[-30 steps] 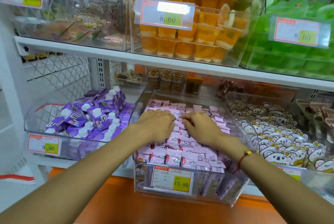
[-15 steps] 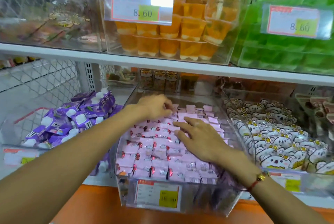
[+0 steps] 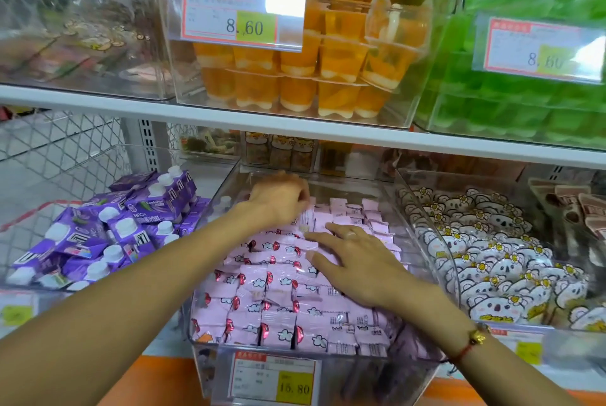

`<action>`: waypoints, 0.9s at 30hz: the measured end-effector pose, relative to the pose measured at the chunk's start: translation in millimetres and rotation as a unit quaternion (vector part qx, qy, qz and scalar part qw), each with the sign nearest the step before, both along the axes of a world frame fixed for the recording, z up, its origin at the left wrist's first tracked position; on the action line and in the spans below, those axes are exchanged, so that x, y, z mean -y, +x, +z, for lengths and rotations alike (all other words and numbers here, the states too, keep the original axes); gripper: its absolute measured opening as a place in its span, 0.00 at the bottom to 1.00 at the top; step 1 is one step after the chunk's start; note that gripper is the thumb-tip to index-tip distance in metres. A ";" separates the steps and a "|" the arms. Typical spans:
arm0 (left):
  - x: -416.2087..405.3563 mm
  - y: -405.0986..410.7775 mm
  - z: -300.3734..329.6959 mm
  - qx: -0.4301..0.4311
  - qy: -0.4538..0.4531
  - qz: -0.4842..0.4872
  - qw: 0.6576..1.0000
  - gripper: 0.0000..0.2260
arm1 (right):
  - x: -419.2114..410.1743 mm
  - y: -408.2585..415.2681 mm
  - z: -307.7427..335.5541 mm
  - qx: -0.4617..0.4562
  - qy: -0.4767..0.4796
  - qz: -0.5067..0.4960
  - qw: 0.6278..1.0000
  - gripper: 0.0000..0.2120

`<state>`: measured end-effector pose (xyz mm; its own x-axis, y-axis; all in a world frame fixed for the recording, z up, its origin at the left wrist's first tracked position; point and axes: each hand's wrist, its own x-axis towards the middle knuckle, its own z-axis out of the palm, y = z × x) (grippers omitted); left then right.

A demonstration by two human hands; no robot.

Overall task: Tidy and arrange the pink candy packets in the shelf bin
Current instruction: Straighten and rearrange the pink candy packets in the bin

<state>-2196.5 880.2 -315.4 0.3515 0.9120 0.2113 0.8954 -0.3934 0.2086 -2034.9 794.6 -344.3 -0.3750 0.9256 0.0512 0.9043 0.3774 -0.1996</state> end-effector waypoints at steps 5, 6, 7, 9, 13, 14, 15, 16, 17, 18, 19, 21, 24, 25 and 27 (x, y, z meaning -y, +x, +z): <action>11.2 -5.3 19.7 0.264 -0.007 0.071 0.962 0.10 | -1.9 0.4 -1.0 -0.010 -0.009 -0.003 1.000 0.23; 16.2 -6.8 21.2 0.326 -0.001 0.093 0.941 0.12 | -2.2 0.2 -1.1 -0.009 -0.010 -0.005 1.000 0.23; 22.5 -8.5 22.8 0.396 0.004 0.114 0.911 0.12 | -2.2 0.1 -1.2 -0.007 -0.010 -0.006 1.000 0.23; 38.2 -14.3 27.3 0.553 -0.006 0.132 0.823 0.11 | -2.1 0.1 -1.6 0.001 -0.011 -0.006 1.000 0.23; 76.9 -29.1 35.3 0.717 -0.023 0.123 0.686 0.10 | 5.6 -1.7 6.0 -0.099 0.031 0.000 0.995 0.19; 86.1 -32.0 34.3 0.732 -0.022 0.122 0.669 0.10 | 8.1 -2.8 9.6 -0.159 0.070 -0.003 0.985 0.16; 94.8 -34.2 32.1 0.746 -0.024 0.120 0.655 0.11 | 11.1 -4.3 14.3 -0.215 0.102 -0.018 0.971 0.15; 101.9 -35.8 29.0 0.755 -0.030 0.116 0.645 0.11 | 14.4 -5.7 19.4 -0.266 0.120 -0.030 0.956 0.17; 108.3 -36.4 26.4 0.760 -0.039 0.114 0.639 0.11 | 18.0 -7.4 24.8 -0.310 0.120 -0.029 0.943 0.21; 113.6 -36.6 24.2 0.761 -0.051 0.112 0.637 0.10 | 22.5 -9.7 30.1 -0.347 0.104 -0.004 0.932 0.26; 118.0 -36.2 22.9 0.762 -0.063 0.109 0.636 0.09 | 28.5 -14.5 35.6 -0.372 0.083 0.036 0.924 0.30; 123.3 -35.5 24.0 0.770 -0.093 0.092 0.624 0.08 | 39.1 -23.6 43.9 -0.370 0.091 0.124 0.916 0.35; 127.4 -33.9 28.6 0.764 -0.147 0.054 0.626 0.09 | 43.4 -31.4 48.8 -0.363 0.188 0.176 0.895 0.23; 128.0 -32.8 28.7 0.753 -0.149 0.053 0.638 0.09 | 43.4 -32.2 50.2 -0.397 0.187 0.160 0.884 0.18; 127.9 -32.8 24.0 0.705 -0.104 0.061 0.699 0.09 | 43.5 -32.4 54.3 -0.513 0.094 0.097 0.848 0.12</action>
<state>-2229.3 752.3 -291.4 -0.1551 0.9796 0.1275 -0.2348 -0.1620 0.9585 -2067.3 751.1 -290.0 -0.1871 0.7913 0.5822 0.2085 0.6111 -0.7636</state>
